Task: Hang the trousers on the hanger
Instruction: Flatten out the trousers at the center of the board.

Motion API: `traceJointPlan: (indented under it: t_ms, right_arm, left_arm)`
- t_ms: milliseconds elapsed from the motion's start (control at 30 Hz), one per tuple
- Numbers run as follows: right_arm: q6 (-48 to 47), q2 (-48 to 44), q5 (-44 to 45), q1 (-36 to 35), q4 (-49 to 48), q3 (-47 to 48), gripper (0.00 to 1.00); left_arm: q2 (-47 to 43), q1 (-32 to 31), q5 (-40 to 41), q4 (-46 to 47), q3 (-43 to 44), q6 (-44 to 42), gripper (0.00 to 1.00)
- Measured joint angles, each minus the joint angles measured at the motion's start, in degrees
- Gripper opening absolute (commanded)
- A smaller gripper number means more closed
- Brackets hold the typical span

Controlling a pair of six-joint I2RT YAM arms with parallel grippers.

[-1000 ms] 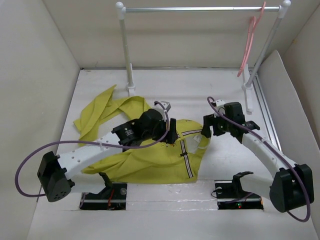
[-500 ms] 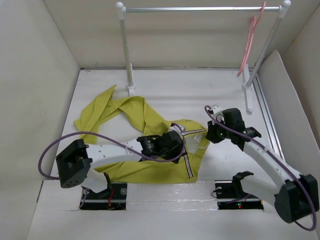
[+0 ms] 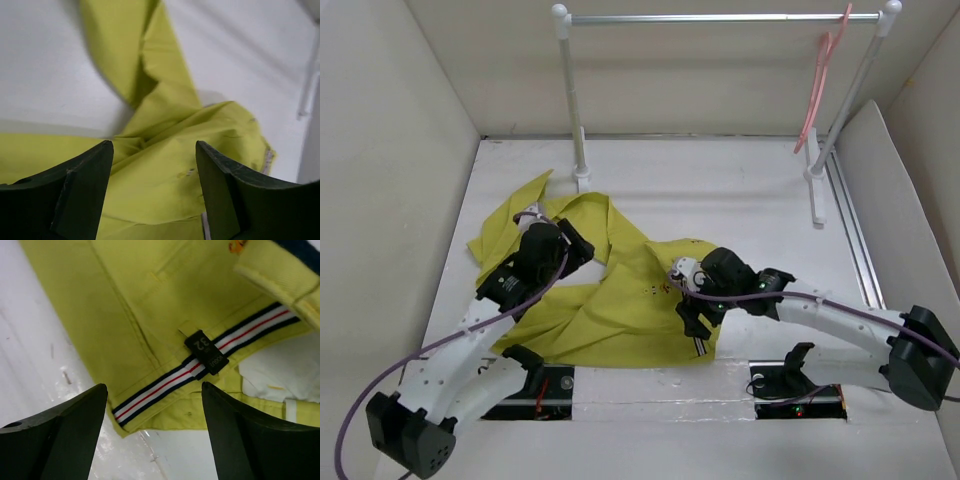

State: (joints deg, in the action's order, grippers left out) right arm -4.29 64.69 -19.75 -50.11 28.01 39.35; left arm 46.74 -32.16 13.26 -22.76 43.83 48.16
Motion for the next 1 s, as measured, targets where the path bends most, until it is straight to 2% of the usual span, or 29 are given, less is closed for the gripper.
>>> traceJointPlan:
  t_ms: [67, 133, 267, 367, 400, 433, 533, 567, 600, 633, 667, 733, 800, 900, 1000]
  right_arm:
    - [1.38, 1.31, 2.38, 0.0, -0.57, -0.22, 0.81]
    - [2.21, 0.87, 4.7, 0.0, -1.95, -0.7, 0.81]
    - [3.13, 0.87, 8.7, 0.0, -5.79, -1.6, 0.81]
    - [3.32, 4.66, 9.7, -0.09, -8.28, -1.57, 0.79]
    - [3.34, 6.34, 9.7, -0.26, -9.05, -1.57, 0.78]
    - [3.37, 8.22, 9.7, -0.44, -9.53, -1.57, 0.7]
    - [3.34, 11.56, 10.21, -1.31, -9.44, -1.57, 0.62]
    - [3.19, 11.37, 10.29, -1.53, -9.09, -1.57, 0.44]
    - [2.91, 10.49, 10.45, -1.79, -8.57, -1.55, 0.33]
    - [2.73, 9.11, 10.43, -1.9, -7.76, -1.4, 0.0]
    - [2.73, 7.26, 10.36, -2.14, -6.67, -1.01, 0.0]
    - [2.32, 4.2, 10.6, -2.49, -2.71, 0.96, 0.0]
    - [1.92, 0.48, 10.64, -2.51, 2.36, 4.72, 0.0]
    - [1.64, -3.43, 10.99, -2.47, 10.43, 15.91, 0.0]
    - [1.49, -4.46, 11.65, -1.03, 13.75, 30.1, 0.0]
  left_arm:
    - [0.98, 4.96, -4.33, -2.75, -2.29, -0.09, 0.72]
    - [1.77, 7.48, -7.72, -6.32, -4.13, -0.02, 0.74]
    - [0.02, 7.89, -12.48, -13.99, -4.94, 1.77, 0.75]
    - [-1.86, 7.65, -15.23, -18.03, -5.07, 3.85, 0.83]
    - [-2.49, 7.28, -15.74, -18.93, -5.22, 4.52, 0.85]
    - [-3.28, 6.34, -16.26, -19.91, -5.38, 5.49, 0.88]
    - [-5.18, 4.42, -17.59, -21.49, -5.81, 6.82, 0.88]
    - [-5.22, 4.26, -17.81, -21.68, -5.97, 6.97, 0.87]
    - [-5.07, 4.26, -17.81, -21.75, -5.99, 7.02, 0.85]
    - [-4.7, 4.26, -17.79, -21.64, -6.01, 6.97, 0.77]
    - [-3.72, 4.26, -17.79, -21.4, -5.99, 6.82, 0.77]
    - [-1.51, 4.26, -17.18, -20.79, -5.95, 6.05, 0.64]
    - [1.16, 4.26, -16.24, -20.28, -4.7, 5.07, 0.58]
    - [5.46, 4.26, -14.05, -20.13, 0.98, 2.62, 0.55]
    - [10.49, 4.24, -11.37, -19.23, 11.63, -0.85, 0.57]
